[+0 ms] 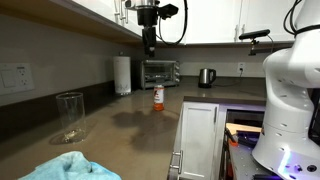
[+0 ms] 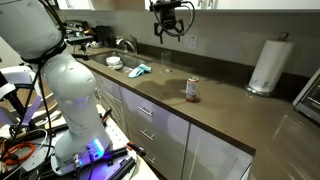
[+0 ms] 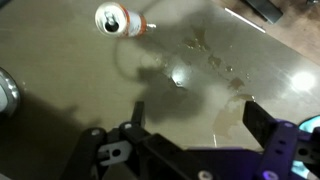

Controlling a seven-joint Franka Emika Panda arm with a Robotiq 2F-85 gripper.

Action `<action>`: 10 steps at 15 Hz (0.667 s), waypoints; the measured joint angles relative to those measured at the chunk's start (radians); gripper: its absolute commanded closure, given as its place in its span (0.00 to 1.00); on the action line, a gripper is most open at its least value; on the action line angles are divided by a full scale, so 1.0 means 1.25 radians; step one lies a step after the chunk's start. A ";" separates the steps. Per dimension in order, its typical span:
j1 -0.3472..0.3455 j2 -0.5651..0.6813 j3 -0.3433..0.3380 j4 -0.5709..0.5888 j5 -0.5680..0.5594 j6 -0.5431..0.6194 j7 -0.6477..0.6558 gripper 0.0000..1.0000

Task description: Use the towel to wipe the counter

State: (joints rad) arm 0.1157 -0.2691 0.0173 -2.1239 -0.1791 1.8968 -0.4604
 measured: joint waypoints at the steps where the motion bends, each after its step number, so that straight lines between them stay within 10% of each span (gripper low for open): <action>1: 0.010 -0.005 0.008 -0.015 0.013 0.040 0.001 0.00; 10: 0.053 0.014 0.034 -0.061 0.020 0.263 -0.006 0.00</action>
State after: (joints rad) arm 0.1814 -0.2518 0.0600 -2.2001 -0.1545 2.2258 -0.4676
